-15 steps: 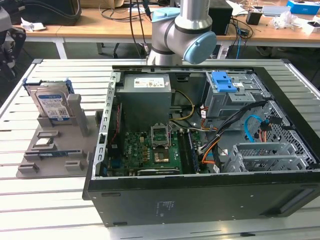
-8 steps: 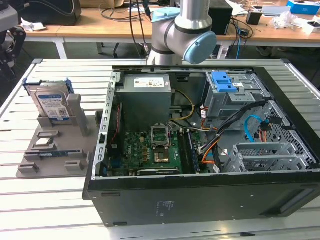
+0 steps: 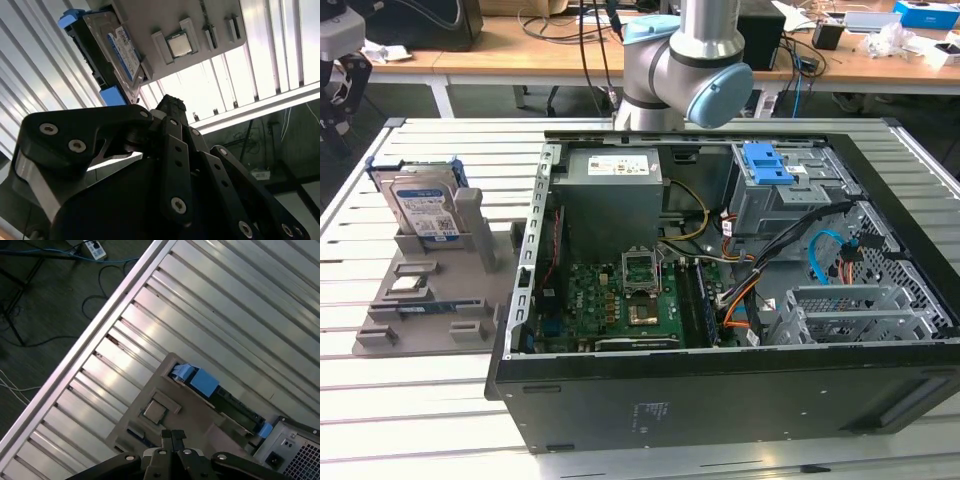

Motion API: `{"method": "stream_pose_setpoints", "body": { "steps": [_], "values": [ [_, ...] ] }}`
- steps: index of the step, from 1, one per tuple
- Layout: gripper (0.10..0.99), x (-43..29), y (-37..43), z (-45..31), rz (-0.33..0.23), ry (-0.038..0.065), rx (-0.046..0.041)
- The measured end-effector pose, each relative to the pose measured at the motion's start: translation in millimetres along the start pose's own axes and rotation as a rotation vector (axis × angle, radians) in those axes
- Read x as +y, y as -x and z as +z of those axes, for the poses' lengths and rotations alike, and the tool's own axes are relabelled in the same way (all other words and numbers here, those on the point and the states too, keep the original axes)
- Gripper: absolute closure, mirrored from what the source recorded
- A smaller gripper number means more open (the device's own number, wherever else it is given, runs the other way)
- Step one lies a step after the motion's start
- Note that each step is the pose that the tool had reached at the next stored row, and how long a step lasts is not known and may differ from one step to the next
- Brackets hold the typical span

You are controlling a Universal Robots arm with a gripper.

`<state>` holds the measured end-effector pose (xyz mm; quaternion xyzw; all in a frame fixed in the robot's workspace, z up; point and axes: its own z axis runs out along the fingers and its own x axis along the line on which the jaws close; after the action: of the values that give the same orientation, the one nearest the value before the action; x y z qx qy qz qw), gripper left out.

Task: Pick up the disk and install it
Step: 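Pick up the disk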

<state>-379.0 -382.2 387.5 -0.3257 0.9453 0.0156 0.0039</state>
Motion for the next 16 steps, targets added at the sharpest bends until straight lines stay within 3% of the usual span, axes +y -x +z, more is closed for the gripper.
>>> {"method": "stream_pose_setpoints", "body": {
  "steps": [16],
  "values": [
    [0.98,0.0,0.0,0.1,-0.23,0.004,0.0061]
  ]
}}
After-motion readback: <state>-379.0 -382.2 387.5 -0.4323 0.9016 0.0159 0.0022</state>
